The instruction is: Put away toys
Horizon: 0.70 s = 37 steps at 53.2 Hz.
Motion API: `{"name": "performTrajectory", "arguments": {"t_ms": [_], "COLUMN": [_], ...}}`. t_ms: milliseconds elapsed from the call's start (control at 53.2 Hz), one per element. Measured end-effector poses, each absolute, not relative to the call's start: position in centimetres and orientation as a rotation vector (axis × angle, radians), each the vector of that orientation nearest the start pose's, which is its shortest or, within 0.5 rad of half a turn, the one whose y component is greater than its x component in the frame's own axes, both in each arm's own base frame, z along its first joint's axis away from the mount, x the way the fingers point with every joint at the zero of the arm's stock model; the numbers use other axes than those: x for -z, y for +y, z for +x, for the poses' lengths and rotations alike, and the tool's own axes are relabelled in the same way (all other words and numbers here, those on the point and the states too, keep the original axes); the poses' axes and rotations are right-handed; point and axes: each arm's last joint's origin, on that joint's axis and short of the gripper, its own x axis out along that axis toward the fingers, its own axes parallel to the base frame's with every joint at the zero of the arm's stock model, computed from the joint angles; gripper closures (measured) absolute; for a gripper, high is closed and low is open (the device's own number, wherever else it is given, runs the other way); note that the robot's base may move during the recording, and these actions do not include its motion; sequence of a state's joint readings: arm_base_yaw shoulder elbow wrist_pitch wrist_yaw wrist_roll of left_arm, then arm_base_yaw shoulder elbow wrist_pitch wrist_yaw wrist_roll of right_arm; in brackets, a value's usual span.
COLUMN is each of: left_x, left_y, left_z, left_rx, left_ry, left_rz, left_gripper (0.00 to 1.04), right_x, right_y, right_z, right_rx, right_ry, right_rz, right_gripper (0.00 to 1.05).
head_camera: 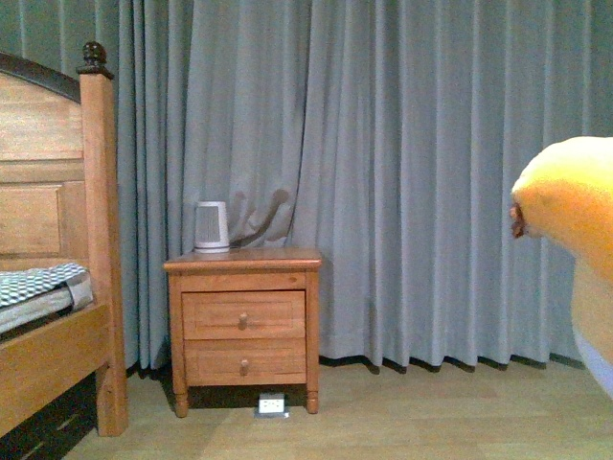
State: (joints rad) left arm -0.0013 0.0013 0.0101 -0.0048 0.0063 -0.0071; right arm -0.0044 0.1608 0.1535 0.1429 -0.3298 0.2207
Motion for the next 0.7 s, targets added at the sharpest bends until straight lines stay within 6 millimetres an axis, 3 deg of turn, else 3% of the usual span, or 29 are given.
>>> {"name": "performTrajectory", "arguments": {"t_ms": [696], "left_x": [-16.64], "left_y": [-0.01], "left_z": [9.72], "left_rx": [0.001], "left_ry": [-0.004], "left_rz": [-0.007], "left_gripper": [0.06], "right_x": [-21.68], "right_y": [0.94], "right_z": [9.90], "right_rx": [-0.353], "right_ry": [-0.096], "right_rz": [0.195], "right_gripper": [0.84]}}
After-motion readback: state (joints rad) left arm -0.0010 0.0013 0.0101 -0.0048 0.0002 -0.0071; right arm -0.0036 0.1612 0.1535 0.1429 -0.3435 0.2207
